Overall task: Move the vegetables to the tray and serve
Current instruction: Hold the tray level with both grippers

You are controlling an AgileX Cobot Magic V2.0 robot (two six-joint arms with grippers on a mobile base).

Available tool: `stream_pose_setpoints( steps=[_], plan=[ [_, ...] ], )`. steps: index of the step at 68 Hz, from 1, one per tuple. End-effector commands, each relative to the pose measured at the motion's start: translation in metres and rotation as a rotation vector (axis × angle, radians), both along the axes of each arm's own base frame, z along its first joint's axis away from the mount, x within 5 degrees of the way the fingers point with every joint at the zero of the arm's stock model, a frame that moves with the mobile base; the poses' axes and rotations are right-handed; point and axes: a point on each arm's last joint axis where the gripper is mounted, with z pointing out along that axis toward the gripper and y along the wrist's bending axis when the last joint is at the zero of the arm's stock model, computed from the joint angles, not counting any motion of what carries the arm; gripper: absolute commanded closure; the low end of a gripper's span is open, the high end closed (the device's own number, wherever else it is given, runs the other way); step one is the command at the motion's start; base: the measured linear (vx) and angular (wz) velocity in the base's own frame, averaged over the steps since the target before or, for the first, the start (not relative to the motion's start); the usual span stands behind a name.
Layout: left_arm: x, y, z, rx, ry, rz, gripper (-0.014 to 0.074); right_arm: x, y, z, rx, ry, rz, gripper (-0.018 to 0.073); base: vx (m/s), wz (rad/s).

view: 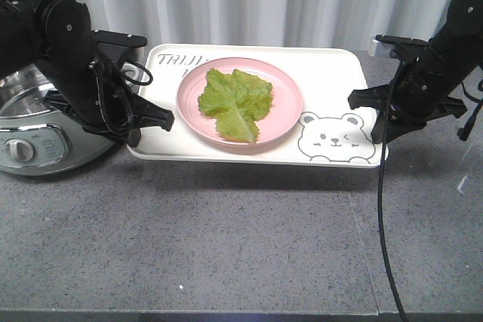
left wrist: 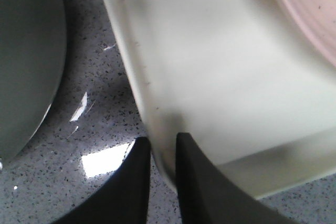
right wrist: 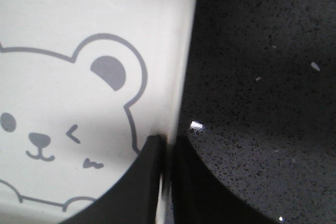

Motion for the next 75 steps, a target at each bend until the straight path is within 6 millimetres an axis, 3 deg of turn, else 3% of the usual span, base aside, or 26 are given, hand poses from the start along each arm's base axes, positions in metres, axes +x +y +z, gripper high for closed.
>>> stream_pose_setpoints(
  steps=[1,75],
  plan=[
    [-0.0073,-0.0114,0.0336,-0.14,-0.124,-0.033,0.0604,-0.0138,0.0136,0.0328,0.099,-0.048,0.041,0.0564,0.0,0.0],
    [-0.0073,-0.0114,0.0336,-0.14,-0.124,-0.033,0.0604,-0.0138,0.0136,0.0328,0.099,-0.048,0.041,0.0564,0.0,0.0]
  ],
)
